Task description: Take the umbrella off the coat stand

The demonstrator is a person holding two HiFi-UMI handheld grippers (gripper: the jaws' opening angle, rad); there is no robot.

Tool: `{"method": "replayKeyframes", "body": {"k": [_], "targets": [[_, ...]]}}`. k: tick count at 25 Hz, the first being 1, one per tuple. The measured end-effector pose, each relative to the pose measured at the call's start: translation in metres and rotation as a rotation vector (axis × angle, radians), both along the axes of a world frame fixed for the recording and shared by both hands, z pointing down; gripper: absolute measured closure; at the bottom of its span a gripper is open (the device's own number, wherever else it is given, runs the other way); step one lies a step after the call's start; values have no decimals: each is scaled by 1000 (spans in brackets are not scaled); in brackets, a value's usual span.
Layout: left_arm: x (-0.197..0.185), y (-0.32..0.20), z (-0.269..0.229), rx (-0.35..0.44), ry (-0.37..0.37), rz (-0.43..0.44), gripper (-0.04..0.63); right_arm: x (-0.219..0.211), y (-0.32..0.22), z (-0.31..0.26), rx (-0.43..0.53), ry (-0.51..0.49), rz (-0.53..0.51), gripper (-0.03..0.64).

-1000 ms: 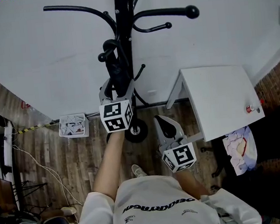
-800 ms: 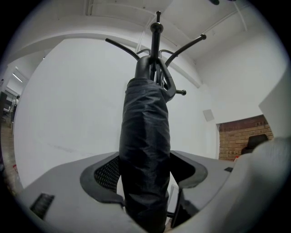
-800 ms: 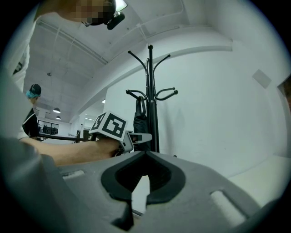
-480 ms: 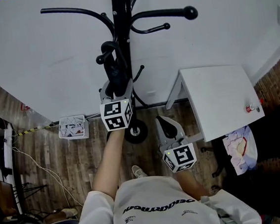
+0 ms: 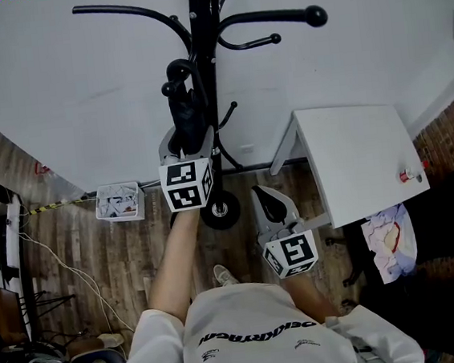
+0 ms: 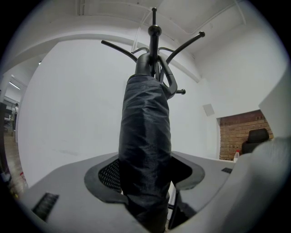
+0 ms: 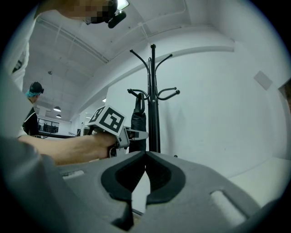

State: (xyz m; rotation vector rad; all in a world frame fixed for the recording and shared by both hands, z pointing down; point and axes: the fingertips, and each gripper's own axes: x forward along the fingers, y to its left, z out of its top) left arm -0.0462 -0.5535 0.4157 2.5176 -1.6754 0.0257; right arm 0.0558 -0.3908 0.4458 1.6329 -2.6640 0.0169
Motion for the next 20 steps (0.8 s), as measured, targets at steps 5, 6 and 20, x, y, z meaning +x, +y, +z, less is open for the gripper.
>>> {"method": "replayKeyframes", "body": {"k": [5, 6, 20], "targets": [[-7, 14, -16, 12, 4, -17, 330, -1, 12, -7, 18, 4, 3, 618], [-8, 16, -19, 16, 5, -21, 330, -1, 13, -8, 20, 4, 2, 618], [-27, 53, -51, 56, 22, -63, 330, -3, 42, -14, 44, 11, -17, 618]]}}
